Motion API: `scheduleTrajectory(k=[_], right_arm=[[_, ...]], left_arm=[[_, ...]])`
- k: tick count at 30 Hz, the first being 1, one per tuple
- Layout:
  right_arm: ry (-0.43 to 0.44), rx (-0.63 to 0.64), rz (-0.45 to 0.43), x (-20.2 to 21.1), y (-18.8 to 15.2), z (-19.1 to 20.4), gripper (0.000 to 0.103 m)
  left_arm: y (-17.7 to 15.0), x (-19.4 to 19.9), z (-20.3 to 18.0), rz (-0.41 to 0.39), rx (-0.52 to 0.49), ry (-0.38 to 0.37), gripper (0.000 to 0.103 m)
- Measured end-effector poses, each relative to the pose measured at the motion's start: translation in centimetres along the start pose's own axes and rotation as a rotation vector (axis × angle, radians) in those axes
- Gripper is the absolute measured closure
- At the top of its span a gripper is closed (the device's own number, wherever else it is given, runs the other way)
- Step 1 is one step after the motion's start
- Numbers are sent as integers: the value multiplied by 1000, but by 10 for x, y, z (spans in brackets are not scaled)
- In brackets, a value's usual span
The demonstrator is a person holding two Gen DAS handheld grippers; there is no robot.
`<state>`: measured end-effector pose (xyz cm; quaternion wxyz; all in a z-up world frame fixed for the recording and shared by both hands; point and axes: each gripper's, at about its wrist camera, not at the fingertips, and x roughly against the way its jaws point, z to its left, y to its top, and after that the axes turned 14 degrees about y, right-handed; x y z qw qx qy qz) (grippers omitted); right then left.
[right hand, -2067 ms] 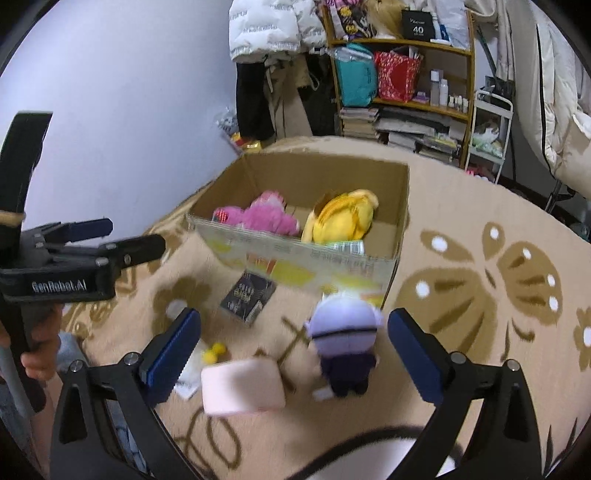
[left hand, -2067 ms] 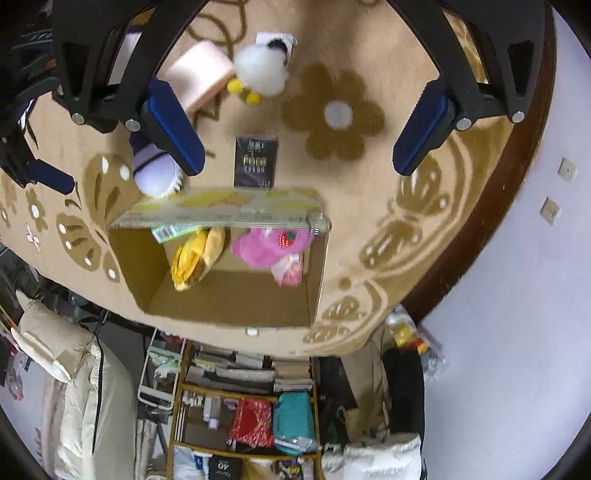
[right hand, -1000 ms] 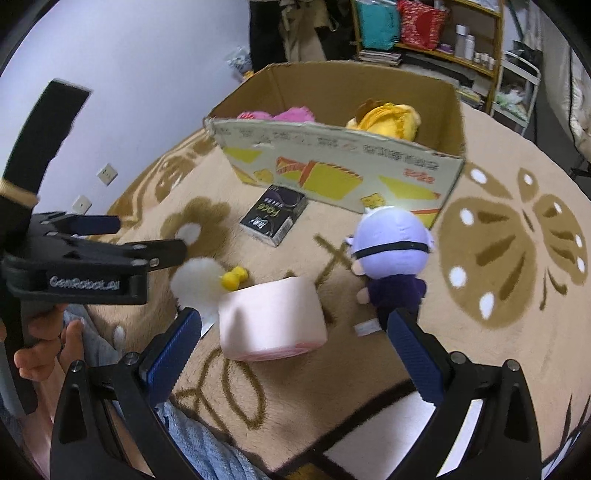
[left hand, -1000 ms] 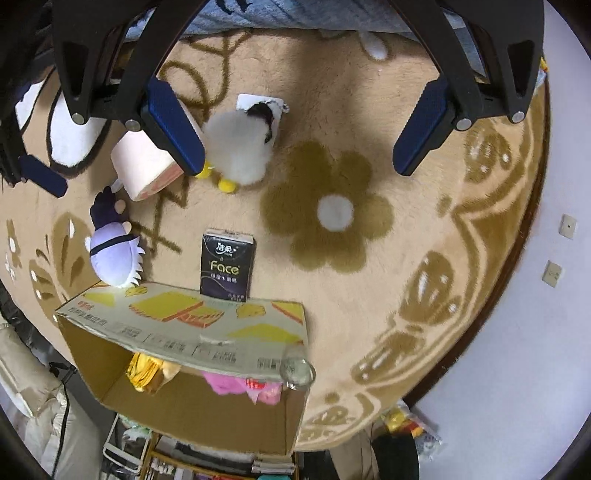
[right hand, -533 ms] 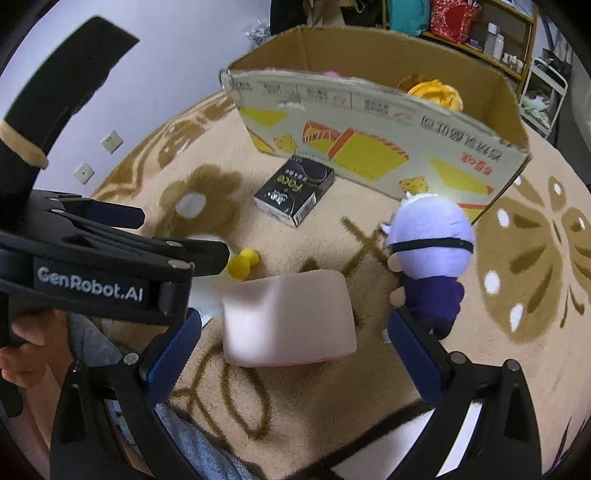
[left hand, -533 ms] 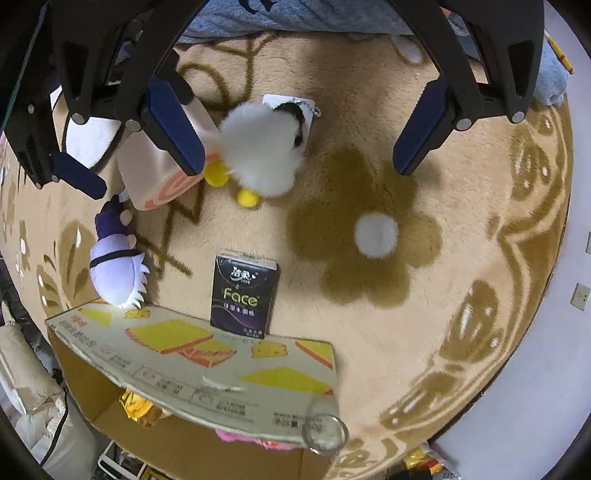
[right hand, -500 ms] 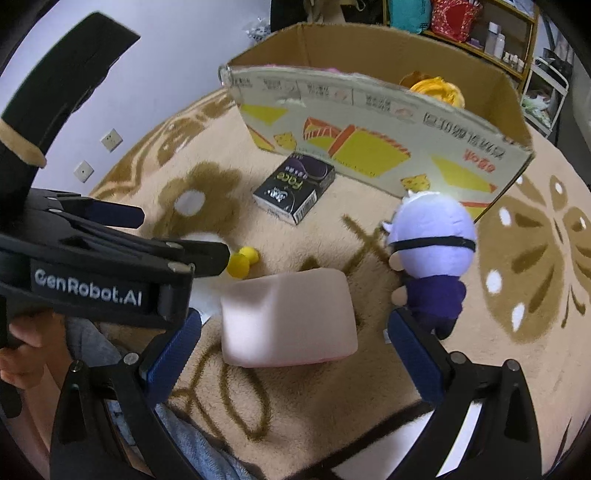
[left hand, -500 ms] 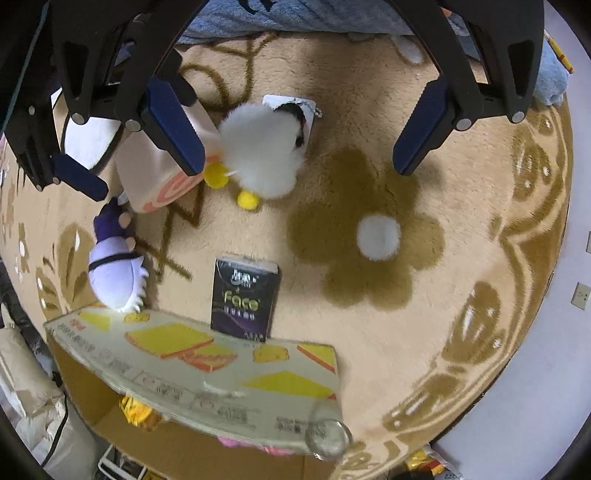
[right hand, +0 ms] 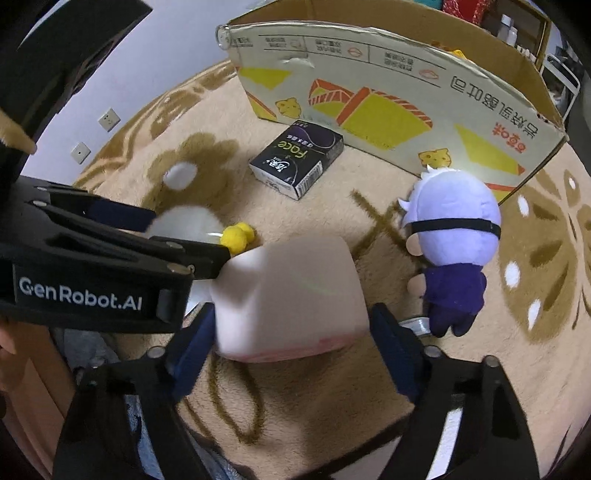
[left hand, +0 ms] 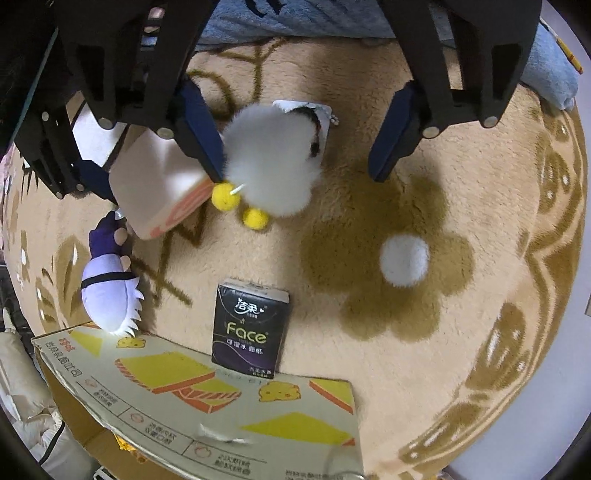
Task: Organize soft objects
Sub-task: 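Grasp white fluffy doll with left tool while right tool grasps pink roll cushion, then carry fluffy doll and roll cushion over the box and open both tools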
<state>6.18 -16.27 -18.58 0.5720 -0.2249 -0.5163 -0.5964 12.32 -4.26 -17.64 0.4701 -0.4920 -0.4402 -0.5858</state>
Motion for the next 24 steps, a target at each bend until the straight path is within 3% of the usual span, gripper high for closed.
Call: scheduleTrajectory(k=[4, 5, 6, 11, 18, 24], right_arm=[[8, -3, 0, 3, -2, -1, 31], [8, -3, 1, 3, -3, -1, 33], [8, -4, 1, 3, -3, -1, 34], [14, -46, -21, 7, -2, -7, 36], [2, -72, -43, 15, -4, -13, 38], [-19, -97, -73, 28, -7, -21, 41]], left_arm=[[-1, -9, 1, 27, 11, -33, 39], [-2, -10, 1, 35, 13, -39, 46], [-1, -12, 0, 39, 10, -38, 56], [3, -29, -7, 59, -17, 15, 69], [7, -32, 1, 56, 11, -17, 71], [-5, -18, 5, 5, 9, -11, 72]])
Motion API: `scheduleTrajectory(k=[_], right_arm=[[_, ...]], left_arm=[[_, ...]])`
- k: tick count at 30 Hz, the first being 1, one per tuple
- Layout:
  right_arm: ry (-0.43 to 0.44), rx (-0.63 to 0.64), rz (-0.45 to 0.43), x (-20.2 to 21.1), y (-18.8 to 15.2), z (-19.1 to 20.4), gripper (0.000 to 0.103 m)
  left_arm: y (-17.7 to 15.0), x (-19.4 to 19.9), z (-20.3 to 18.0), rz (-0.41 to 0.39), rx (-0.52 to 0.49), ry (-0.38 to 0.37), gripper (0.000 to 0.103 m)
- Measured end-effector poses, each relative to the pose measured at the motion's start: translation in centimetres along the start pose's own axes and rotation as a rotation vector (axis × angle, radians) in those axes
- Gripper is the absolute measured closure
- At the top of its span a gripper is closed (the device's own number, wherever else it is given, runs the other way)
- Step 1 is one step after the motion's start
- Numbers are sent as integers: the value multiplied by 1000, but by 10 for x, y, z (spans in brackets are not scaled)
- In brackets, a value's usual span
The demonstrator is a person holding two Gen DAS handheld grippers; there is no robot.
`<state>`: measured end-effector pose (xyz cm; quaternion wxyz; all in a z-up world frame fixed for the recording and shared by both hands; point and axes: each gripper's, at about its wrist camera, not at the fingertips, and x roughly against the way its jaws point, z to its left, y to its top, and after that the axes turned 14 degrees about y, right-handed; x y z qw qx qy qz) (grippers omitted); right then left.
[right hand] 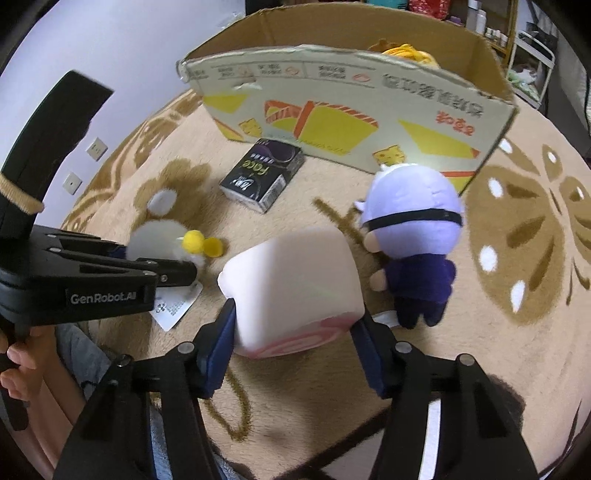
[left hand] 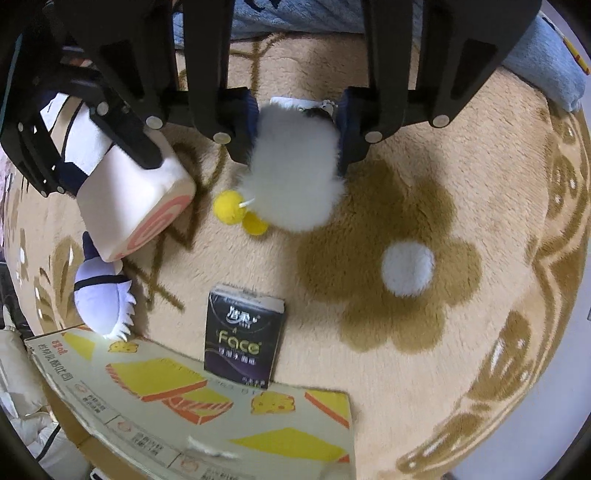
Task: Organize soft objects
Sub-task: 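Carry fluffy doll and roll cushion over the box and open both tools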
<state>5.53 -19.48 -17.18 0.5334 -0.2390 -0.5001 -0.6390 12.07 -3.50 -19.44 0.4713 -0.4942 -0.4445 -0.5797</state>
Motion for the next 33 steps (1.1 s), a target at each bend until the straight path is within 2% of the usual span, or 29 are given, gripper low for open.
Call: scheduleTrajectory(k=[3, 7, 10, 12, 17, 20, 24, 33], right_arm=[[-30, -18, -39, 10, 0, -6, 42], [-26, -59, -103, 28, 0, -16, 45], [-17, -68, -149, 42, 0, -17, 46], [-13, -62, -179, 51, 0, -16, 46], [-11, -47, -252, 75, 1, -12, 46], [-16, -41, -286, 84, 3, -9, 46], [-16, -42, -325, 90, 13, -3, 46], [-20, -29, -403, 105, 40, -9, 46]], left_arm=[[2, 15, -4, -52, 5, 24, 72], [-1, 32, 3, -132, 29, 50, 72], [-3, 50, 5, -221, 34, 69, 72], [-6, 67, 5, -307, 30, 84, 72], [-6, 98, 10, -424, 58, 53, 72], [-9, 113, 8, -490, 57, 68, 72], [2, 129, 16, -542, 70, 57, 72], [26, 153, 24, -627, 84, 108, 71]])
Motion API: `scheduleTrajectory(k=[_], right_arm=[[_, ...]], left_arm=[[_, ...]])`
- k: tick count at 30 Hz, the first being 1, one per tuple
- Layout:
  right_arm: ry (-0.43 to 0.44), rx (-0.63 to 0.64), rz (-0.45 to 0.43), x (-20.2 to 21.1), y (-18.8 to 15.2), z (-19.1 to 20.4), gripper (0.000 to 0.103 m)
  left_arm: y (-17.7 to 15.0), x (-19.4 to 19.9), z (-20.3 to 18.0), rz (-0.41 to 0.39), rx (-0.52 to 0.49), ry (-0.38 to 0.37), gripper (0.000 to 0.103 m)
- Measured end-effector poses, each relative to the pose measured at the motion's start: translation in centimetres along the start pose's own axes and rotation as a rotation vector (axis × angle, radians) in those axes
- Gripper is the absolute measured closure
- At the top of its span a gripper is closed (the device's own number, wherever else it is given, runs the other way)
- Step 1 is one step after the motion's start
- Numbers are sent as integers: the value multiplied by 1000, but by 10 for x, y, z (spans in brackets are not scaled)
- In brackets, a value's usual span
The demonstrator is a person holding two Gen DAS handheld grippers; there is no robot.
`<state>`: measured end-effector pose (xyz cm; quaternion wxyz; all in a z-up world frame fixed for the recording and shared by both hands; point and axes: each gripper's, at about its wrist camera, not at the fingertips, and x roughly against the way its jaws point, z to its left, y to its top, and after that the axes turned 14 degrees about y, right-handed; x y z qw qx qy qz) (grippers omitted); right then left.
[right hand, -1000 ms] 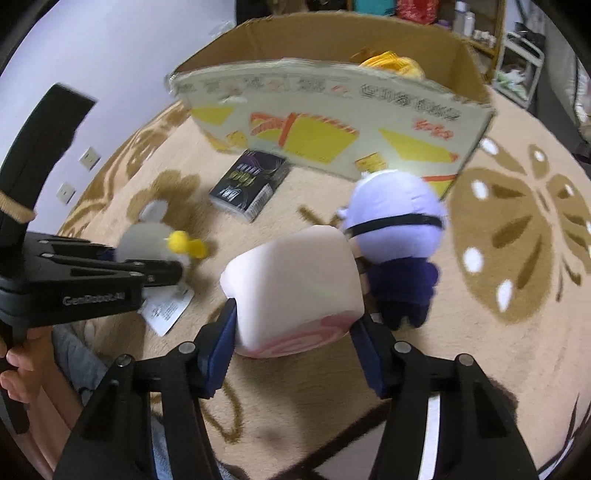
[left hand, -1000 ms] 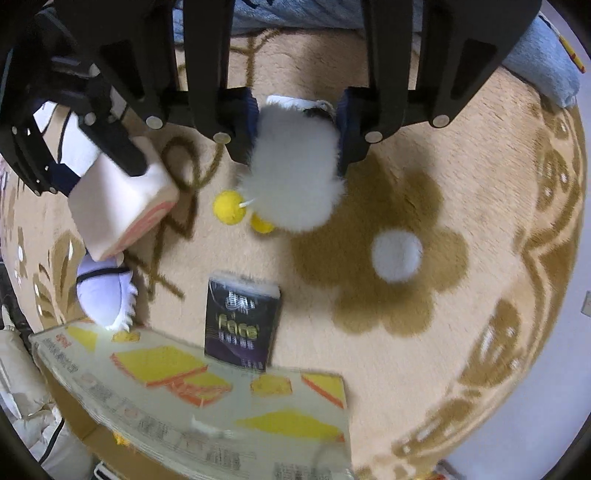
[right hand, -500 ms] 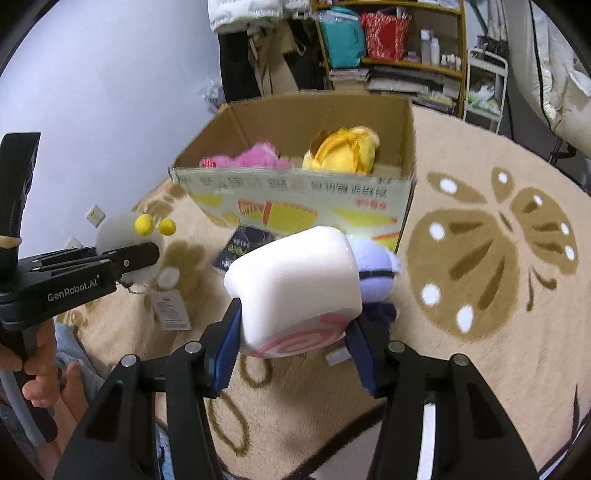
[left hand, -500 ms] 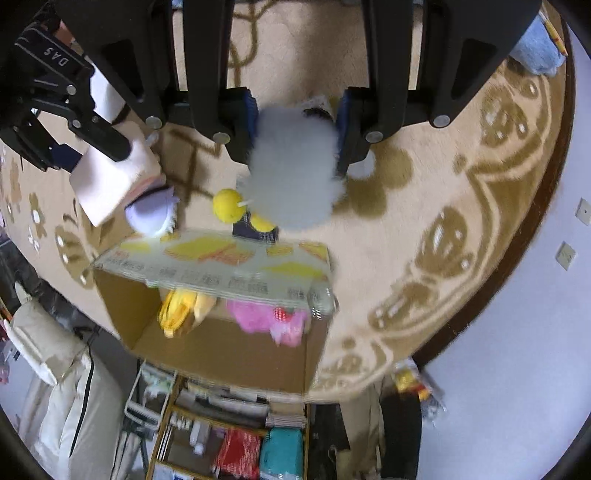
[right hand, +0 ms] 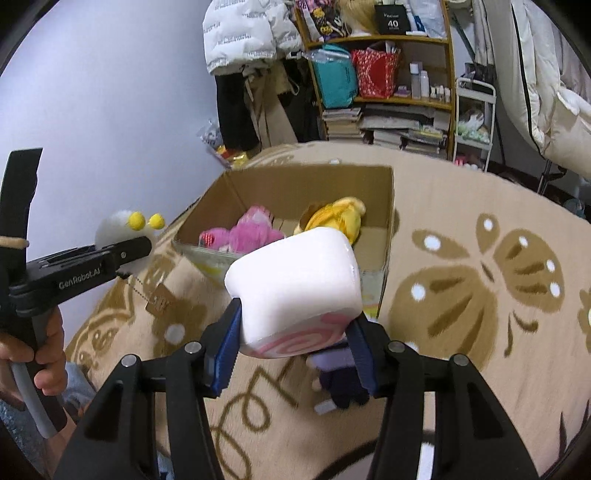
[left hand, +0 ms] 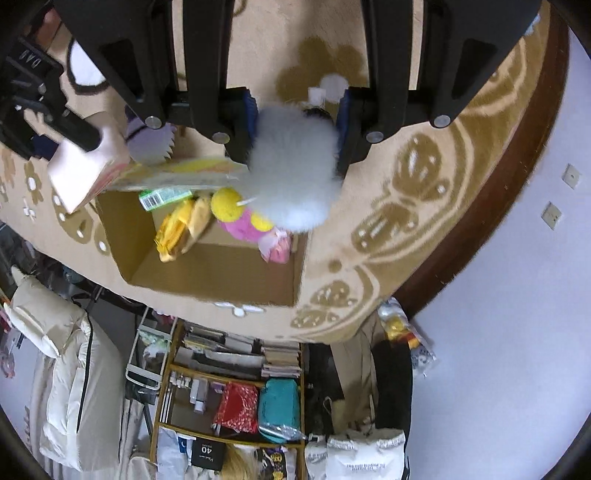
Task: Organize soft objects
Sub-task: 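Carry fluffy doll and roll cushion over the box and open both tools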
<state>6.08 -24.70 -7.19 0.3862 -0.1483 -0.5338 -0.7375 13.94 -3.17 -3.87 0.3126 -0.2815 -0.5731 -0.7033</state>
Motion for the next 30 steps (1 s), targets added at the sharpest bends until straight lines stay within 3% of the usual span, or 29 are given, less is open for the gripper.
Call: scheduleTrajectory(k=[8, 13, 30], right_arm=[[-14, 25, -39, -3, 27, -5, 46], [-30, 53, -45, -10, 45, -9, 46], [-46, 118, -38, -40, 74, -25, 44]], left_arm=[[24, -3, -5, -63, -46, 43, 71], [43, -5, -10, -90, -41, -3, 71], [76, -17, -34, -179, -61, -27, 71]])
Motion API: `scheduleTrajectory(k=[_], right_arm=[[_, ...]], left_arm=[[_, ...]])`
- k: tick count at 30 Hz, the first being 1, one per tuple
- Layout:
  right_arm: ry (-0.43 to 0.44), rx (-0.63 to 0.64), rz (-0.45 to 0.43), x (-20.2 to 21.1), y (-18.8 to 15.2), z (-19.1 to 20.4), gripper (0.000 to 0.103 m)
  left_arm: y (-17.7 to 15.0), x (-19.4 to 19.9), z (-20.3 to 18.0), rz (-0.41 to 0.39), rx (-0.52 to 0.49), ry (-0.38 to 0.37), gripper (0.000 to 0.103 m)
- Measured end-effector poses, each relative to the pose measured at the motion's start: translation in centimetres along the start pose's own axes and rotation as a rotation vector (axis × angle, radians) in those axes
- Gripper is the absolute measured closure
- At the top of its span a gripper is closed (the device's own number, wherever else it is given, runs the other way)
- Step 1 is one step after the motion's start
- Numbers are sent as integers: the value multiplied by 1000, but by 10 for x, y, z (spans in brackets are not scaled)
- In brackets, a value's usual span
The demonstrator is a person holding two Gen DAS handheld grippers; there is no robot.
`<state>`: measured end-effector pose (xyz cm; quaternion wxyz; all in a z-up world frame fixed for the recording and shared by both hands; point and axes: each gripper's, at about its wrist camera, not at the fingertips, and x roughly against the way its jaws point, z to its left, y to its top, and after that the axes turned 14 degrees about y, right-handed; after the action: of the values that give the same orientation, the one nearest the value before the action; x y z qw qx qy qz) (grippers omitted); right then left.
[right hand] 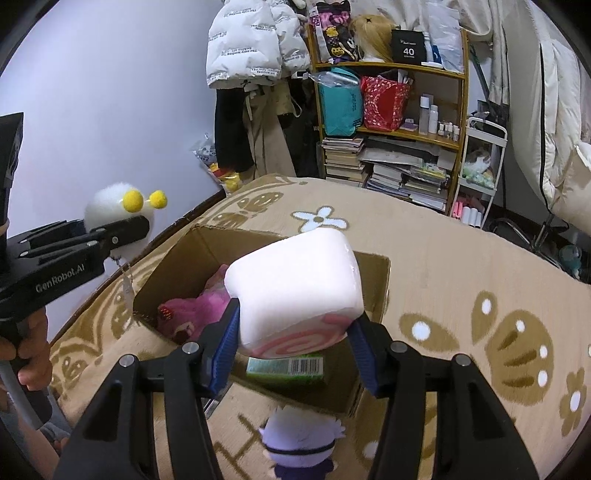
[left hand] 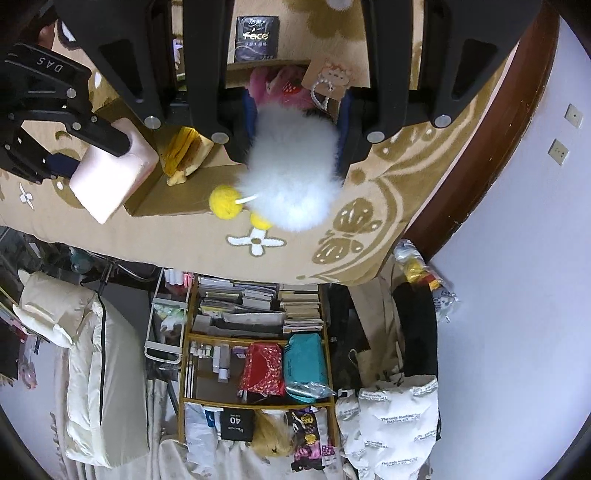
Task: Organize soft objects
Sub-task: 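Carry fluffy doll and roll cushion over the box and open both tools, then withdraw both tools from the box toward the plush doll and tissue pack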
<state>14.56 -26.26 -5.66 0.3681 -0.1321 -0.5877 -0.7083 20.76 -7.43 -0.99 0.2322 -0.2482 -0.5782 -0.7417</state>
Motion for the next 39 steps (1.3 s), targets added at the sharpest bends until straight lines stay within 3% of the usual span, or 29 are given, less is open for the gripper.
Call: scheduleTrajectory(k=[13, 15, 19, 22, 23, 30, 39], right_arm=[[15, -29, 65, -26, -14, -9, 38], [5, -18, 79, -28, -17, -9, 36], [-4, -19, 108, -30, -21, -8, 29], [-25, -12, 74, -20, -19, -6, 6], [-29, -10, 59, -15, -18, -4, 3], [-21, -24, 32, 9, -10, 2, 0], [-7, -23, -18, 45, -16, 22, 0]], left_arm=[[-14, -37, -26, 101, -63, -36, 67], [-18, -42, -29, 130, -79, -21, 48], [-23, -44, -28, 135, -63, -4, 38], [-23, -44, -24, 161, -54, -5, 22], [-23, -41, -21, 158, -42, -2, 19], [-25, -23, -4, 142, -2, 35, 9], [-34, 17, 17, 110, 31, 44, 3]])
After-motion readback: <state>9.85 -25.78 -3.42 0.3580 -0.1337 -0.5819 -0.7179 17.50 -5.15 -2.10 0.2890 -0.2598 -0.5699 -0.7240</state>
